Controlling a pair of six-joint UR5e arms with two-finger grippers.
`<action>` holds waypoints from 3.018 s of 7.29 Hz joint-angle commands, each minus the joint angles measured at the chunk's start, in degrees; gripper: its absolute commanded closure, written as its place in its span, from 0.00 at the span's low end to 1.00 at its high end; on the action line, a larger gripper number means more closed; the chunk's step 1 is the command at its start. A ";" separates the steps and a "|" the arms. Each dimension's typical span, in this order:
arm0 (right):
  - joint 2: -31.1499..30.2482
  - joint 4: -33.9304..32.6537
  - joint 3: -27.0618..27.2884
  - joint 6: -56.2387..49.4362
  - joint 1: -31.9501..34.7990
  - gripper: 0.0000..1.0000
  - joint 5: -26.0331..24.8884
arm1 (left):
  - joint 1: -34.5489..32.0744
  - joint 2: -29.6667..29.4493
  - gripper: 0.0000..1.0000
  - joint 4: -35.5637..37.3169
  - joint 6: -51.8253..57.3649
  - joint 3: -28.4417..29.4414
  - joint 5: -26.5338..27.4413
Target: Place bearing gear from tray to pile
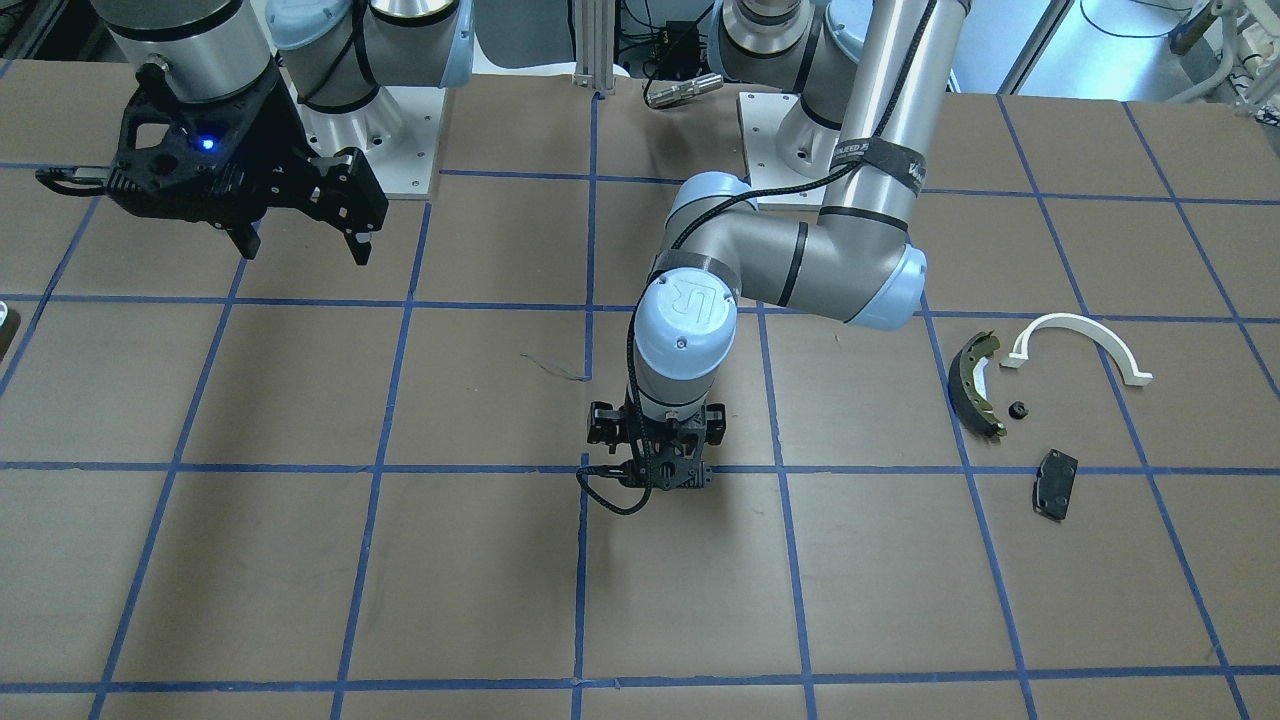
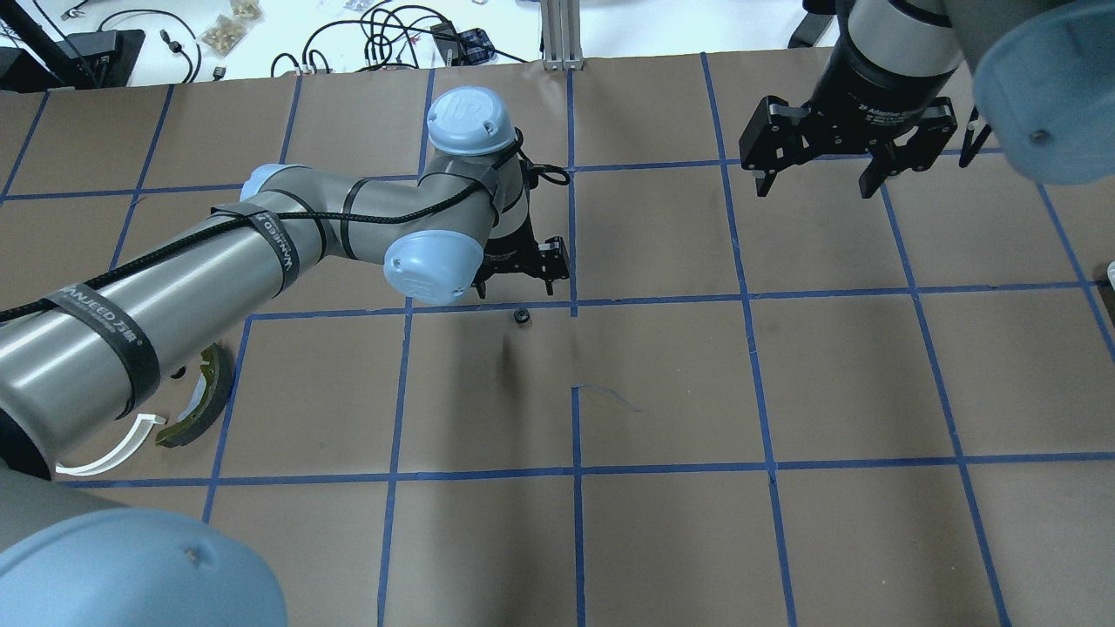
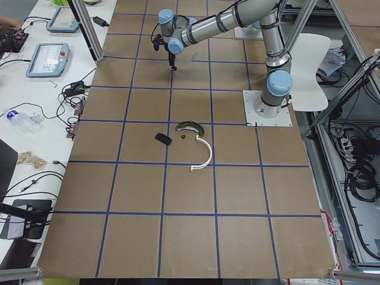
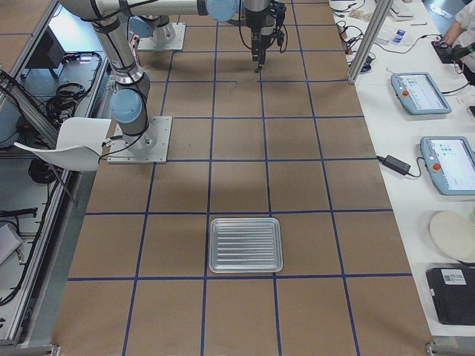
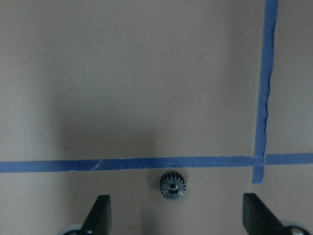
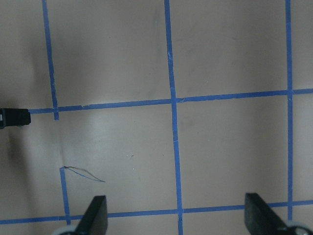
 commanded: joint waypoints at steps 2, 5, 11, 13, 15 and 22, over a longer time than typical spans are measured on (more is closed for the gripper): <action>-0.76 1.02 0.12 0.21 0.27 0.00 -3.69 | -0.01 -2.09 0.14 1.06 -0.10 0.07 -0.08; -0.67 0.85 0.12 0.29 0.27 0.00 -3.00 | -0.01 -3.06 0.35 1.86 -0.27 0.07 -0.08; 3.02 4.54 -6.30 1.08 -0.17 0.00 0.16 | 0.26 -2.18 0.62 1.07 0.43 -0.02 -2.28; 3.02 4.27 -6.30 1.09 -0.17 0.00 -0.18 | 0.26 -2.27 0.62 0.90 0.43 -0.11 -1.75; 3.02 4.45 -6.21 1.09 -0.17 0.00 -0.10 | 0.17 -2.01 0.60 0.20 0.43 -0.20 -1.75; 2.58 3.92 -4.72 -0.06 -0.17 0.00 0.17 | 0.43 -0.61 1.00 -0.25 1.57 -2.48 -1.93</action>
